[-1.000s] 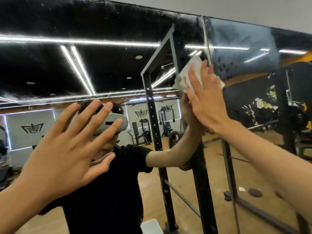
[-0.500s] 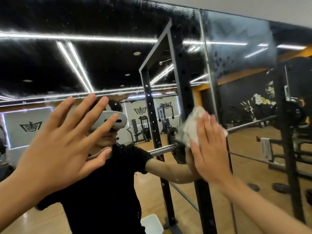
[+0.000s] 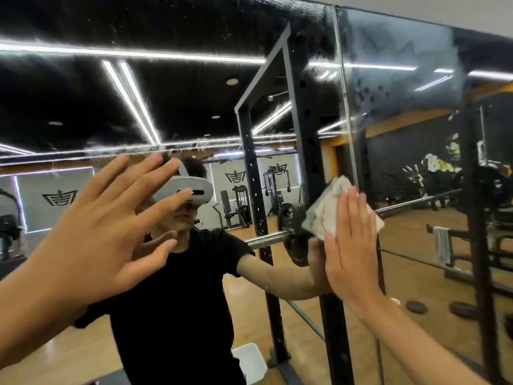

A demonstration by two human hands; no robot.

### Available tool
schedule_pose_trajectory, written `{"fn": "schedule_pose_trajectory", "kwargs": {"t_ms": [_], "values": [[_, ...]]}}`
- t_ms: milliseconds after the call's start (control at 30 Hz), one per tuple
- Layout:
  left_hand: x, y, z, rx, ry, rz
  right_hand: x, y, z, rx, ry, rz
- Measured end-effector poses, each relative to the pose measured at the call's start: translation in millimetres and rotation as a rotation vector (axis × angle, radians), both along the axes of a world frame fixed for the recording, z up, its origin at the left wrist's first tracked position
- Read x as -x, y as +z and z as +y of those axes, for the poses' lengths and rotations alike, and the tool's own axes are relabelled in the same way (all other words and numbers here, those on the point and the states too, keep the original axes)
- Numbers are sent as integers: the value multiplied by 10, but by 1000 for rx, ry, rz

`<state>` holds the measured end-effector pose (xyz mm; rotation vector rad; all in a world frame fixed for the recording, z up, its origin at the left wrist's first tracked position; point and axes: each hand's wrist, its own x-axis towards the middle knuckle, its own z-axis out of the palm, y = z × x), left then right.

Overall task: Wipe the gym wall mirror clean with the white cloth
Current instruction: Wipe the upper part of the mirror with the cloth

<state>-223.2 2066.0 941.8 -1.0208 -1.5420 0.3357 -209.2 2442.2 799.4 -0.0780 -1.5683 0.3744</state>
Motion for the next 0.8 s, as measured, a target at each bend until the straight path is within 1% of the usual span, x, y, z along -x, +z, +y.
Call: {"fn": "schedule_pose_trajectory", "kwargs": {"t_ms": [133,200,267,400,433,500,567,633,733,800], "values": [[-35,-605,-89,-23,41,-27,-137,-659,-82,9,-1,-118],[-35,-835,-147,-32,79,-35,-193,-635,-61,-10,-15,-156],[-4,-957,-173,-50,123,-12,-198,-185,32,-68,-91,-160],[80,-1008,-142,-62,171,58,-66,1339,153,-73,-157,-66],[91,-1006,-145,-61,177,67,-61,1601,162,-65,-177,-66],[85,-1002,-151,-71,185,70,-33,1746,180,-68,-178,-76],[71,-1015,-150,-73,192,70,-76,1444,154,-88,-174,-63],[65,-1015,-149,-75,202,67,-132,827,56,-95,-162,-101],[66,-1025,-153,-80,212,62,-290,-288,-173,-116,-116,-240],[62,-1038,-152,-88,199,70,-400,-783,-274,-154,-113,-330]]}}
